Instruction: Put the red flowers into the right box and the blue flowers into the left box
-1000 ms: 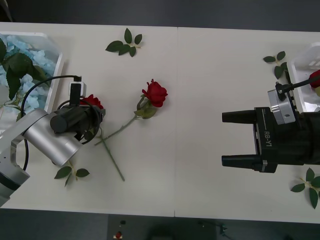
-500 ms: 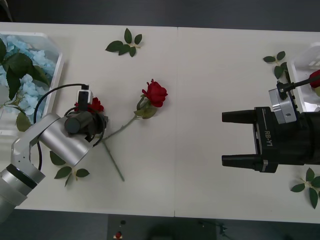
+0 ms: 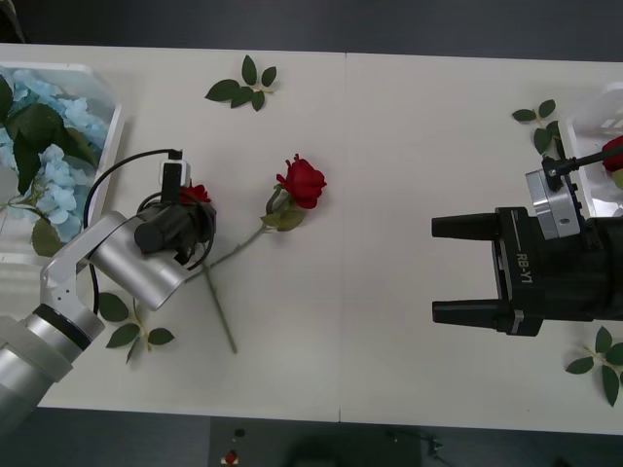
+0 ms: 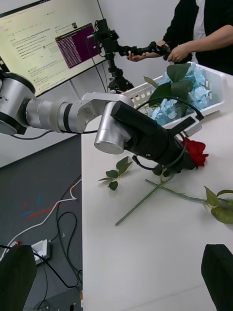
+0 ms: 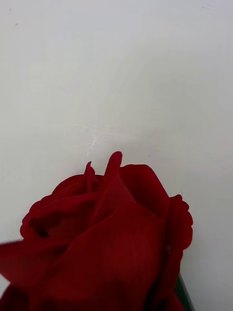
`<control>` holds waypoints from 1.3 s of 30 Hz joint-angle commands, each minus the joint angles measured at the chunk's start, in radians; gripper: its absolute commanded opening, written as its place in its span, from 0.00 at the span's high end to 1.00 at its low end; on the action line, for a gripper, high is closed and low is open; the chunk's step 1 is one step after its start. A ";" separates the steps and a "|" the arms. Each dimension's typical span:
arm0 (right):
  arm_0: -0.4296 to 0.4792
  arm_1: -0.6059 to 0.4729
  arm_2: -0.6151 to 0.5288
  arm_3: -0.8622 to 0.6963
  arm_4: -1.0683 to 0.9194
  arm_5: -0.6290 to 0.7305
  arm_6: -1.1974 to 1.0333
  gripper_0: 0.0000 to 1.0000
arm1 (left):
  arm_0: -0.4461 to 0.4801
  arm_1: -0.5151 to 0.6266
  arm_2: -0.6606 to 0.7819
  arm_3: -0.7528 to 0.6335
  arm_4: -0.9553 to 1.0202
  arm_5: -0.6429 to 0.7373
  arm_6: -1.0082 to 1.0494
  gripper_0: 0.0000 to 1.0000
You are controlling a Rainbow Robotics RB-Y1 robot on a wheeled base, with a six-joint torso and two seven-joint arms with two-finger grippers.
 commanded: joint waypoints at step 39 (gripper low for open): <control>0.018 -0.017 -0.005 -0.017 -0.016 0.006 0.005 0.00 | -0.027 -0.014 0.539 -0.384 1.561 0.301 -1.176 1.00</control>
